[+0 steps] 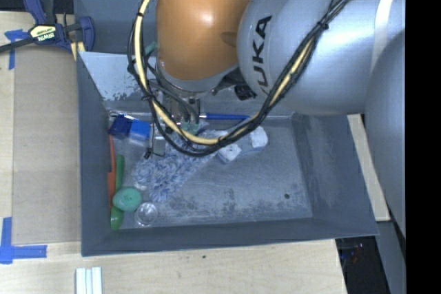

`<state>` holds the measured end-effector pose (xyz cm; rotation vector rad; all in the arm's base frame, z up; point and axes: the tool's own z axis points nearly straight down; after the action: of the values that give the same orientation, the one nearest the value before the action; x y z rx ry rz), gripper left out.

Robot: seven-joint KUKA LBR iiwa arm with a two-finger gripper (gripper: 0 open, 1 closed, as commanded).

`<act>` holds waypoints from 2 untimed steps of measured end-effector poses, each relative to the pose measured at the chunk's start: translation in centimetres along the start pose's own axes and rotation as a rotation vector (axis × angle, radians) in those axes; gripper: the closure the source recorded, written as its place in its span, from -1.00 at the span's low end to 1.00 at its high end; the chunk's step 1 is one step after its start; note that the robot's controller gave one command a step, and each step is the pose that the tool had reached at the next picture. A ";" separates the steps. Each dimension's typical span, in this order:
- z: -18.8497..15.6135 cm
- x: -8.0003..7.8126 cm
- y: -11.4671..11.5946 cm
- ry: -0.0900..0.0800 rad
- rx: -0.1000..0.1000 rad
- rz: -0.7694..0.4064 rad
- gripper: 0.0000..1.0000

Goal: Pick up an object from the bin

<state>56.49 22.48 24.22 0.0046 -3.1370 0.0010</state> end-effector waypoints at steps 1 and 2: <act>-0.4 -0.2 -0.1 -0.008 -0.002 0.004 -1.00; 7.9 0.1 -3.4 -0.010 -0.001 -0.206 -1.00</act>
Offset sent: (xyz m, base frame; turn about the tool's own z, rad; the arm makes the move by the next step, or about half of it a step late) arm -0.0050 -0.0705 -0.1722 -0.4309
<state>56.41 19.09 16.33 0.3284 -3.1298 -0.0019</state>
